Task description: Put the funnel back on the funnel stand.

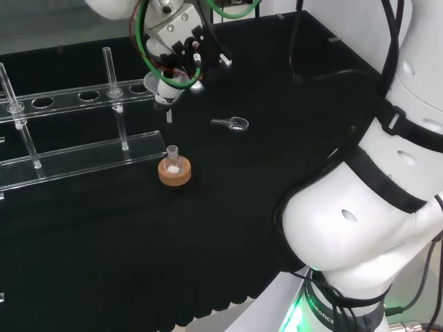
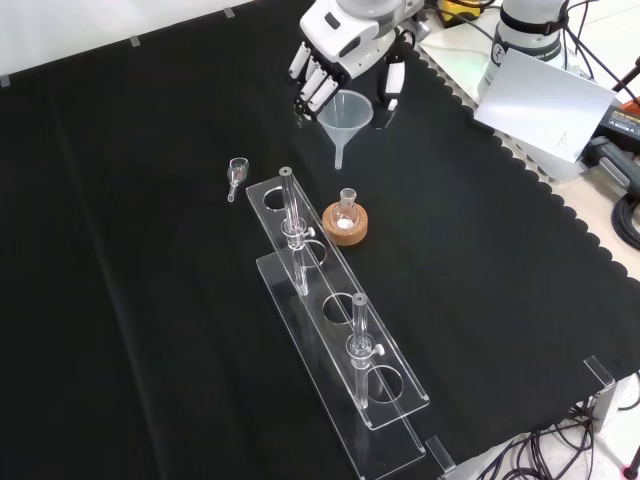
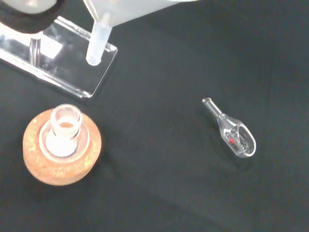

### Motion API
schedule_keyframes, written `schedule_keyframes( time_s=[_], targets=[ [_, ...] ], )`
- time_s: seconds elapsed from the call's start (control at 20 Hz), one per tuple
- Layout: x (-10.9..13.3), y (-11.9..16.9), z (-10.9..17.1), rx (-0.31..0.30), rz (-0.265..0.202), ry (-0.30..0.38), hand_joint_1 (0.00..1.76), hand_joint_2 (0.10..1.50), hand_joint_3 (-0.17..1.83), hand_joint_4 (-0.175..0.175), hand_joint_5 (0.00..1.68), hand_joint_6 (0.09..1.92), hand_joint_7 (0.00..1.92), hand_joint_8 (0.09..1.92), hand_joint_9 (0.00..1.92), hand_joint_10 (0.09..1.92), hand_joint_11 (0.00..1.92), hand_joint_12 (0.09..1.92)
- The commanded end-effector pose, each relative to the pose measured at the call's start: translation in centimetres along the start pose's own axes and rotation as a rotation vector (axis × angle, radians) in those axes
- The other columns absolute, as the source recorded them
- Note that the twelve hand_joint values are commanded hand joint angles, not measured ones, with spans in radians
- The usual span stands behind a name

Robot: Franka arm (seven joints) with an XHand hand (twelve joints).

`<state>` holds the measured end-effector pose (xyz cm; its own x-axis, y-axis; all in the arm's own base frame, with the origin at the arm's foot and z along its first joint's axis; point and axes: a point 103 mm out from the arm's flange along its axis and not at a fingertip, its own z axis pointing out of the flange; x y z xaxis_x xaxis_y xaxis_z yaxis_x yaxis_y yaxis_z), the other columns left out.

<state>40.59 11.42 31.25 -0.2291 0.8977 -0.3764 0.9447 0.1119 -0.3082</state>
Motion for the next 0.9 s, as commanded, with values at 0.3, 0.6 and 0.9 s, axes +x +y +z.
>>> schedule_keyframes(
  time_s=[0.3, 0.6, 0.9],
  targets=[
    [-2.9, 0.8, -2.6, -0.032, 0.030, 0.031, 0.82, 0.76, 0.54, -0.003, 0.79, 0.67, 0.80, 0.63, 1.18, 0.27, 0.79, 1.16],
    [-3.7, 2.0, -4.9, -0.077, 0.030, 0.045, 0.82, 0.76, 0.54, -0.005, 0.78, 0.67, 0.80, 0.64, 1.18, 0.27, 0.79, 1.16],
    [-4.0, 4.2, -7.4, -0.102, 0.016, 0.054, 0.82, 0.76, 0.54, -0.006, 0.77, 0.68, 0.80, 0.64, 1.18, 0.27, 0.79, 1.16]
  ],
)
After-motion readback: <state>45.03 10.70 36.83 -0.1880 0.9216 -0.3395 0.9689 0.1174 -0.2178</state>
